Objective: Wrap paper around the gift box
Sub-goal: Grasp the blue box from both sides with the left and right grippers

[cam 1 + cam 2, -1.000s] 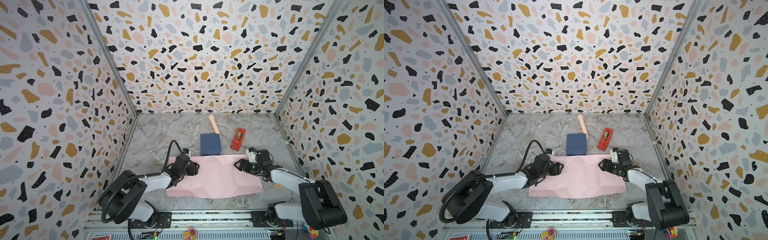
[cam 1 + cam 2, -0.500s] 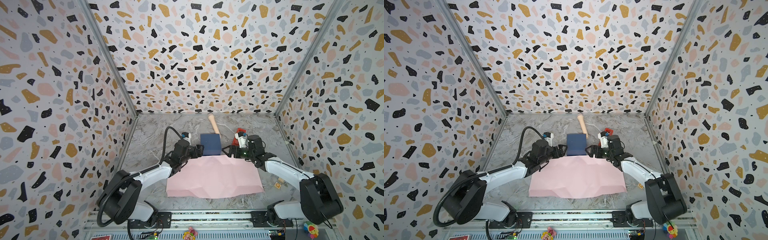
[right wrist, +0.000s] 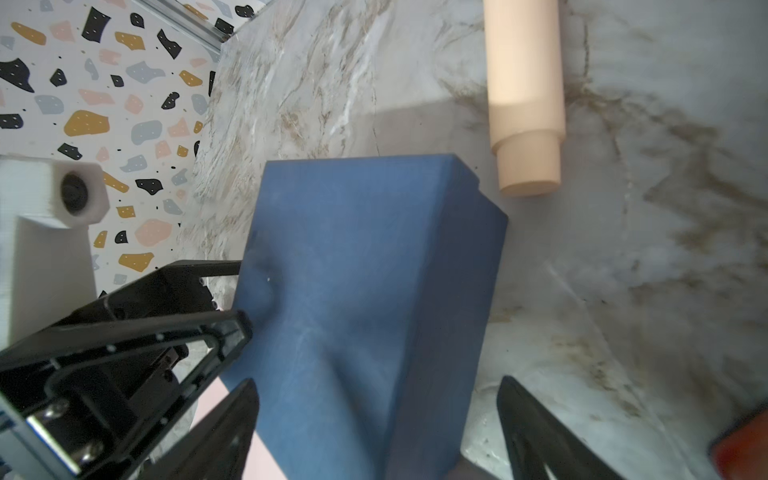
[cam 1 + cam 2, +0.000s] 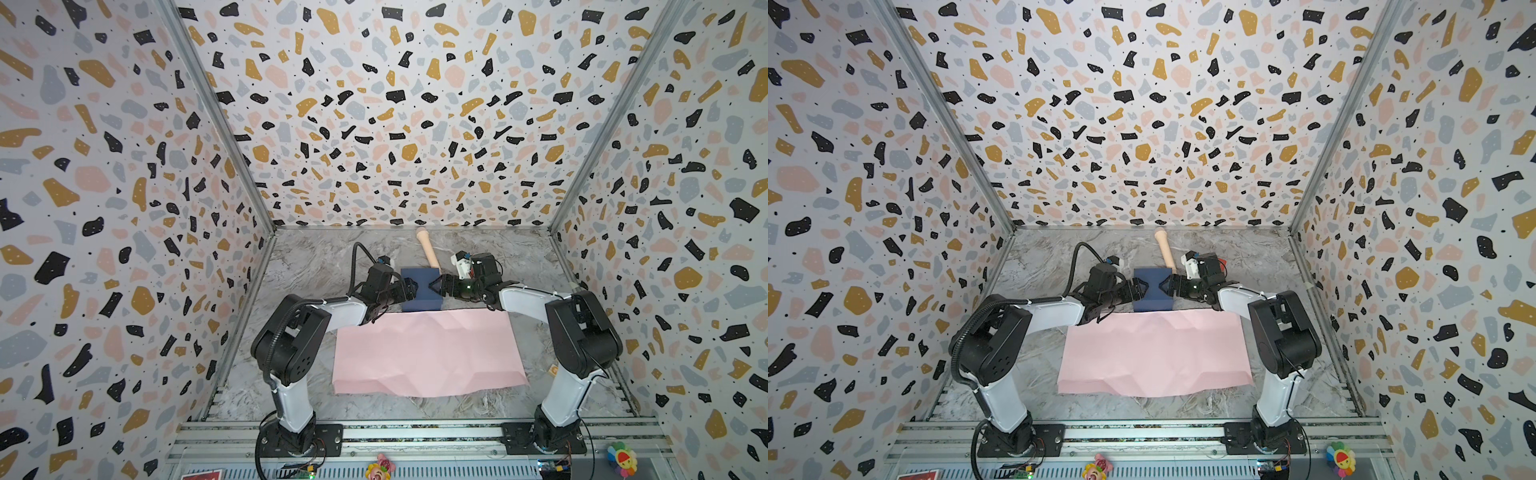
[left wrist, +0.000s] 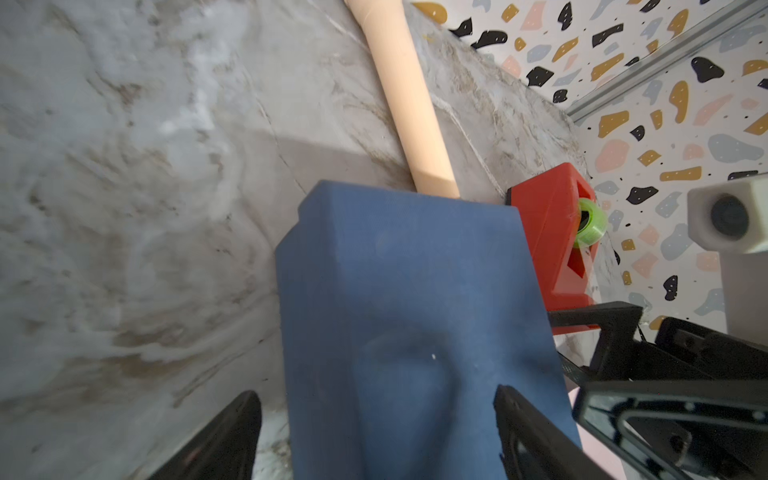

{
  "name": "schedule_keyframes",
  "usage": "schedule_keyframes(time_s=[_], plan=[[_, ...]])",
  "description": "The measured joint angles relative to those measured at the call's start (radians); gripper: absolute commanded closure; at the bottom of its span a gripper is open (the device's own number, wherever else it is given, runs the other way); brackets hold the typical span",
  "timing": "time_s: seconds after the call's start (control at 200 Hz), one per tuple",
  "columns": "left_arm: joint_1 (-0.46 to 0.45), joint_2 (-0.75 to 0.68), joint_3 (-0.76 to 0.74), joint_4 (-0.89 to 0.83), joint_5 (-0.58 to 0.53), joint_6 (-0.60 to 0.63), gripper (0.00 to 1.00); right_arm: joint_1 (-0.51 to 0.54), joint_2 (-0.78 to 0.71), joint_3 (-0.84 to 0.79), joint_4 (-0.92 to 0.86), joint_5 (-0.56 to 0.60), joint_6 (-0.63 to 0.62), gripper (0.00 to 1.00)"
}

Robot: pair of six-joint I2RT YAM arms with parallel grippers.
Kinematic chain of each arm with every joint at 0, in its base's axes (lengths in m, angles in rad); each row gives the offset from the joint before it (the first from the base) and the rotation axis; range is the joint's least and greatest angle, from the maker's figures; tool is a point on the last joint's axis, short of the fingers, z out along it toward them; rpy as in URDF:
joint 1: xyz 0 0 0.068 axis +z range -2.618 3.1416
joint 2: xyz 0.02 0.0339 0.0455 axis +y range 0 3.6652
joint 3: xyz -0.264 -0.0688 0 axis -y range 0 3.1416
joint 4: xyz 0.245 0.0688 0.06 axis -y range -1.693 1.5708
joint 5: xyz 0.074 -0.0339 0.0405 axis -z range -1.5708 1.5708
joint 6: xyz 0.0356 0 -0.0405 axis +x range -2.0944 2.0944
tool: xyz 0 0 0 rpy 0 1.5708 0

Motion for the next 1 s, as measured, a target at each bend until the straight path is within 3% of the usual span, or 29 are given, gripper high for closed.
schedule_keyframes(time_s=[0.25, 0.516, 0.996], plan=[[-0.001, 0.042, 0.0, 0.046, 0.069, -0.044, 0.1, 0.01, 0.077, 0.038, 0.011, -0.07, 0.03, 0.19], [0.0, 0.051, 0.0, 0.069, 0.074, -0.091, 0.14, 0.013, 0.077, 0.043, 0.012, -0.07, 0.054, 0.3], [-0.044, -0.028, 0.044, 0.016, 0.061, -0.117, 0.15, -0.009, -0.079, 0.026, -0.029, -0.021, 0.053, 0.32]])
